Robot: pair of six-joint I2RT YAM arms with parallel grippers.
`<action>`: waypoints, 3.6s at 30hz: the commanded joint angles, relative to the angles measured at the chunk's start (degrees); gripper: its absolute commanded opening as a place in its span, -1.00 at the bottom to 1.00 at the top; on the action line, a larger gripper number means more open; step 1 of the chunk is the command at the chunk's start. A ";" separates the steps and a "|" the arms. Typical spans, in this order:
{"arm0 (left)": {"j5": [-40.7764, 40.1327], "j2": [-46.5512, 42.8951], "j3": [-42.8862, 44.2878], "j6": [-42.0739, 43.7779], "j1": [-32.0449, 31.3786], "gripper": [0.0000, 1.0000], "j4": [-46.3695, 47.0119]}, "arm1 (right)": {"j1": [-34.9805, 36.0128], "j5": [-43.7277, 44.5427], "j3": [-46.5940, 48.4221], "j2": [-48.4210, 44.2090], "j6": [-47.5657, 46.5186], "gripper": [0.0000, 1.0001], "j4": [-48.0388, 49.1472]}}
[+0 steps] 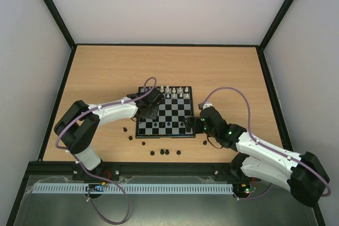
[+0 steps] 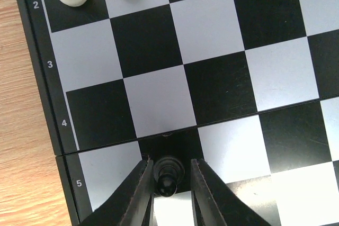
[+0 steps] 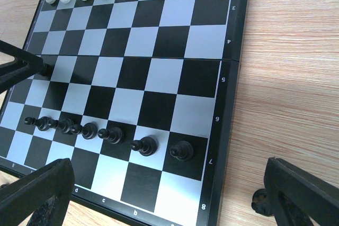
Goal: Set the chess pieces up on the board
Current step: Pick up the chess piece from the chessboard, then place the chess piece on the chessboard.
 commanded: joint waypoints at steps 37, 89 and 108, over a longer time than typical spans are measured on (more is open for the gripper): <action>2.62 -14.12 -5.81 -4.75 -5.48 -0.87 -6.81 | -0.13 1.74 -0.49 -0.45 -0.32 0.97 -1.38; 3.33 -9.72 -10.76 -7.40 -7.13 -0.79 -0.48 | -0.12 0.85 -0.75 -0.89 -0.11 0.97 -1.52; 0.62 -16.24 -8.08 -8.39 -7.52 -0.04 -3.80 | -0.11 0.61 -0.72 -0.73 -0.24 0.97 -1.37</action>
